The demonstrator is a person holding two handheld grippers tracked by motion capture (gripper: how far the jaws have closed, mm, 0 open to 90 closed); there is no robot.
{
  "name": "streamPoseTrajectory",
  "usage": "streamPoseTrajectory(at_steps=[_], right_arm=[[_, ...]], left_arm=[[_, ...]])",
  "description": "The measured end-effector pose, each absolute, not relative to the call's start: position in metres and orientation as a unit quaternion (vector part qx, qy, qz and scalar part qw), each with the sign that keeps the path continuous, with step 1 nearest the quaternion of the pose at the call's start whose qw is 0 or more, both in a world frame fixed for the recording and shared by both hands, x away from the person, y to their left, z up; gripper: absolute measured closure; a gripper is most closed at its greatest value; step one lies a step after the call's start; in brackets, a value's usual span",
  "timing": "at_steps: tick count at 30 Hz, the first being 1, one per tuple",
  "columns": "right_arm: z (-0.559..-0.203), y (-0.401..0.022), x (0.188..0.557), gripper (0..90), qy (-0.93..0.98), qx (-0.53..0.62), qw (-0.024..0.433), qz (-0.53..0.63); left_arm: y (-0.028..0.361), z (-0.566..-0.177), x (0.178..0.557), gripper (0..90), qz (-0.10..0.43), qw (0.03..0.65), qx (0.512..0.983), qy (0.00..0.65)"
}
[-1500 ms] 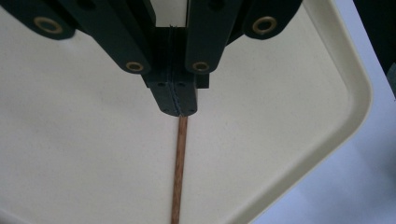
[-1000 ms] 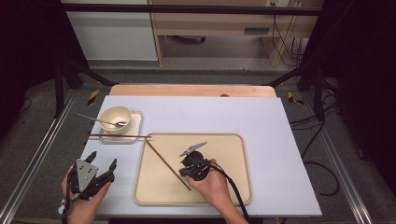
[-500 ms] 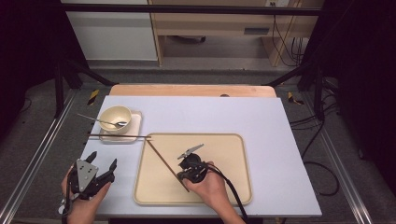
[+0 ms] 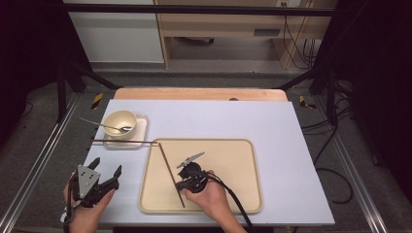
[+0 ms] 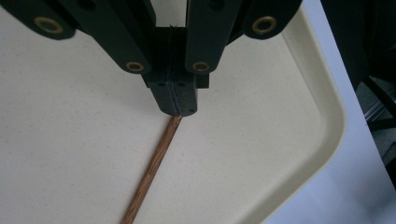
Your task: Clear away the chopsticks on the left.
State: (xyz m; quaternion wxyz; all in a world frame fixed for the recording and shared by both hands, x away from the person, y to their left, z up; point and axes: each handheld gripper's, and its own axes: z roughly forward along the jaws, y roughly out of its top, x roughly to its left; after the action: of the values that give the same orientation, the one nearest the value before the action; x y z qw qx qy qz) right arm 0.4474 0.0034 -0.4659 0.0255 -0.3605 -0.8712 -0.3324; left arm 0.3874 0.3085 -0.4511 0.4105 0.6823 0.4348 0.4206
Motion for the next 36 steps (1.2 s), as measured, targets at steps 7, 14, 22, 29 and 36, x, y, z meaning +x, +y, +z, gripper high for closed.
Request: streamPoseTrajectory(at_steps=[7, 14, 22, 29, 36], right_arm=[[-0.467, 0.011, 0.448, 90.0, -0.870, -0.356, 0.031, -0.340], [-0.468, 0.016, 0.450, 90.0, -0.868, -0.356, 0.036, -0.344], [-0.468, 0.025, 0.456, 90.0, -0.868, -0.356, 0.038, -0.345], [-0.468, 0.032, 0.464, 90.0, -0.864, -0.358, 0.042, -0.353], [-0.471, 0.039, 0.466, 90.0, -0.861, -0.358, 0.049, -0.356]], left_arm=[[0.314, -0.447, 0.387, 23.5, 0.388, 0.486, 0.664, 0.415], [0.315, -0.446, 0.386, 23.1, 0.385, 0.499, 0.660, 0.409], [0.316, -0.446, 0.386, 23.0, 0.386, 0.495, 0.660, 0.414], [0.316, -0.446, 0.387, 23.0, 0.385, 0.495, 0.660, 0.413], [0.316, -0.446, 0.386, 23.1, 0.386, 0.493, 0.661, 0.414]])
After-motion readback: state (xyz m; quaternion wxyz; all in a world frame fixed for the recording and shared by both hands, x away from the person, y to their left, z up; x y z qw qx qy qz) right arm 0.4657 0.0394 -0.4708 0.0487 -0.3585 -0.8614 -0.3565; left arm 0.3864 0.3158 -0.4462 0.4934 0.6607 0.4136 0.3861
